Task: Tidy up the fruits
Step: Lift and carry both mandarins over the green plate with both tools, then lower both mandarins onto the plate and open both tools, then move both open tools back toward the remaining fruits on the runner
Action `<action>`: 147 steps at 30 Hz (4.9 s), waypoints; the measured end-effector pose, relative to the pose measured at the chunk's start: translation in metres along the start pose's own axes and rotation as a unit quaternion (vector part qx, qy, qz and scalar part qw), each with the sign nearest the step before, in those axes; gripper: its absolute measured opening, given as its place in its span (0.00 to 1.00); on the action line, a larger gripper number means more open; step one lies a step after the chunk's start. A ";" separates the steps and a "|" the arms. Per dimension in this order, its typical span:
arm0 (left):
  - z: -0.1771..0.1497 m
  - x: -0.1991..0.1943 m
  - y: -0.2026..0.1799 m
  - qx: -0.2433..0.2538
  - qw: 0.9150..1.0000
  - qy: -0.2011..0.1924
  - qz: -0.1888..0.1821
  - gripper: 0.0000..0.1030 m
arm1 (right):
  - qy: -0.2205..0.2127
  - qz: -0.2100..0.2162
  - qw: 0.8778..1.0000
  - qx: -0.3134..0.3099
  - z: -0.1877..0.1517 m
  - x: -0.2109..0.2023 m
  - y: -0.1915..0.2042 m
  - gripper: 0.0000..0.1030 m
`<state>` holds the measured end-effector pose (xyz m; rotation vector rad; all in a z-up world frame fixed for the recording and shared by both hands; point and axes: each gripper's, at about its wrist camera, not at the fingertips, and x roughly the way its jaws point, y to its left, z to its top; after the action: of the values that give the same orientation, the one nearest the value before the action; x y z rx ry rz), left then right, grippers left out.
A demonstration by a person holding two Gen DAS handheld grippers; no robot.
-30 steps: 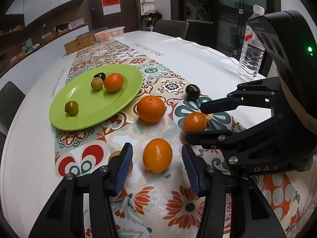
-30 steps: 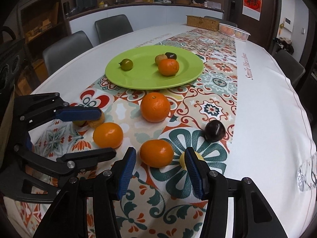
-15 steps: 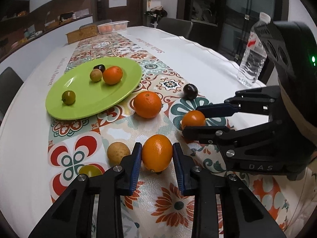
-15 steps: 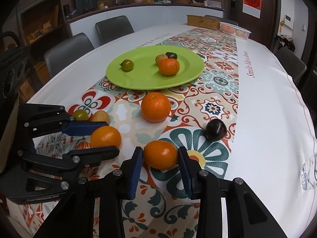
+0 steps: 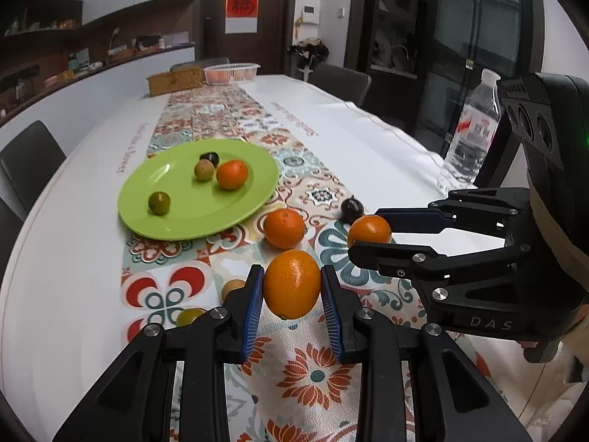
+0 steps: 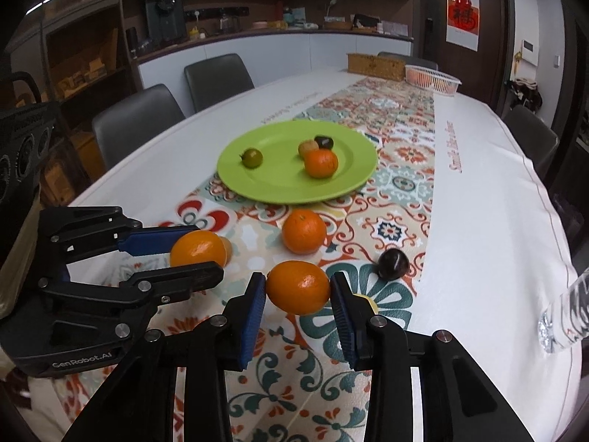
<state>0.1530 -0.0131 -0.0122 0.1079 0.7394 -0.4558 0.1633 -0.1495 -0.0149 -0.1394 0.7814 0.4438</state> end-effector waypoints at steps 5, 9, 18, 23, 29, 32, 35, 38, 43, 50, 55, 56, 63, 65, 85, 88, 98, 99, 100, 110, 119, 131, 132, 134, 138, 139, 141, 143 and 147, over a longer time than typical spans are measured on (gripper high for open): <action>0.007 -0.018 0.004 -0.011 1.000 -0.021 0.017 0.30 | -0.020 0.001 1.000 0.005 0.008 -0.013 0.005 0.36; 0.013 -0.034 0.009 -0.016 0.998 -0.044 0.035 0.30 | -0.039 0.000 0.999 0.010 0.017 -0.022 0.009 0.36; 0.028 -0.052 0.026 -0.029 0.995 -0.066 0.067 0.30 | -0.077 0.002 0.997 0.008 0.044 -0.032 0.016 0.36; 0.039 -0.054 0.038 -0.036 0.994 -0.072 0.080 0.30 | -0.085 0.002 0.996 0.009 0.060 -0.026 0.017 0.36; 0.050 -0.049 0.057 -0.043 0.993 -0.071 0.086 0.30 | -0.085 0.002 0.996 0.009 0.078 -0.014 0.017 0.36; 0.054 -0.045 0.068 -0.050 0.993 -0.067 0.082 0.30 | -0.083 0.002 0.997 0.004 0.087 -0.008 0.019 0.36; 0.059 -0.039 0.080 -0.057 0.993 -0.064 0.079 0.30 | -0.080 0.002 0.997 -0.002 0.096 0.000 0.020 0.36; 0.065 -0.031 0.093 -0.067 0.993 -0.059 0.072 0.30 | -0.076 0.004 0.997 -0.002 0.106 0.011 0.021 0.36; 0.073 -0.016 0.111 -0.074 0.993 -0.055 0.069 0.30 | -0.063 0.005 0.998 0.005 0.117 0.031 0.021 0.36; 0.080 0.014 0.134 -0.067 0.994 -0.043 0.072 0.30 | -0.040 -0.004 0.999 0.017 0.127 0.064 0.018 0.36; 0.083 0.039 0.150 -0.069 0.995 -0.025 0.065 0.30 | -0.020 -0.008 0.999 0.028 0.129 0.089 0.014 0.36; 0.083 0.045 0.152 -0.069 0.995 -0.021 0.064 0.30 | -0.016 -0.009 0.999 0.029 0.129 0.094 0.013 0.36; 0.085 0.081 0.164 -0.068 0.996 0.008 0.053 0.30 | 0.004 -0.013 0.999 0.032 0.129 0.120 0.011 0.36; 0.085 0.087 0.167 -0.068 0.996 0.013 0.051 0.30 | 0.009 -0.014 0.999 0.034 0.130 0.125 0.009 0.36; 0.088 0.066 0.147 -0.046 0.997 0.006 0.063 0.36 | -0.006 -0.019 0.999 0.045 0.124 0.110 0.002 0.38; 0.087 0.049 0.138 -0.042 0.996 -0.002 0.073 0.36 | -0.018 -0.019 0.999 0.044 0.122 0.095 0.003 0.38; 0.080 -0.010 0.108 -0.035 0.995 -0.038 0.087 0.43 | -0.053 -0.008 0.998 0.036 0.113 0.041 0.016 0.38; 0.079 -0.015 0.105 -0.033 0.995 -0.040 0.088 0.44 | -0.056 -0.005 0.998 0.034 0.111 0.035 0.018 0.38; 0.078 -0.020 0.103 -0.032 0.995 -0.043 0.090 0.45 | -0.059 -0.004 0.998 0.033 0.110 0.031 0.020 0.38; 0.058 -0.062 0.078 -0.031 0.992 -0.069 0.101 0.55 | -0.082 0.001 0.996 0.024 0.089 -0.008 0.033 0.45; 0.027 -0.089 0.062 -0.038 0.989 -0.085 0.115 0.58 | -0.103 -0.003 0.995 0.003 0.069 -0.031 0.043 0.50; -0.007 -0.098 0.045 -0.009 0.987 -0.108 0.122 0.61 | -0.122 -0.010 0.991 -0.043 0.039 -0.043 0.063 0.58; -0.009 -0.096 0.044 -0.004 0.987 -0.107 0.121 0.61 | -0.119 -0.012 0.991 -0.051 0.037 -0.041 0.064 0.58; -0.012 -0.094 0.042 0.004 0.987 -0.104 0.119 0.61 | -0.113 -0.009 0.992 -0.060 0.033 -0.038 0.065 0.58; -0.017 -0.084 0.039 0.032 0.989 -0.090 0.112 0.61 | -0.100 -0.004 0.992 -0.071 0.026 -0.032 0.066 0.58; -0.019 -0.083 0.039 0.036 0.990 -0.087 0.110 0.61 | -0.095 -0.004 0.993 -0.076 0.025 -0.030 0.066 0.58; -0.021 -0.077 0.039 0.049 0.990 -0.079 0.103 0.61 | -0.086 -0.002 0.992 -0.089 0.023 -0.025 0.067 0.58; -0.023 -0.072 0.038 0.057 0.991 -0.072 0.097 0.61 | -0.078 0.001 0.992 -0.102 0.021 -0.019 0.070 0.58; -0.029 -0.057 0.038 0.071 0.993 -0.052 0.081 0.61 | -0.062 0.011 0.990 -0.129 0.017 -0.009 0.074 0.58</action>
<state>0.1146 0.0493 0.0018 0.2746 0.5909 -0.3557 0.1360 -0.0812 0.0062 -0.3422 0.6006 0.5679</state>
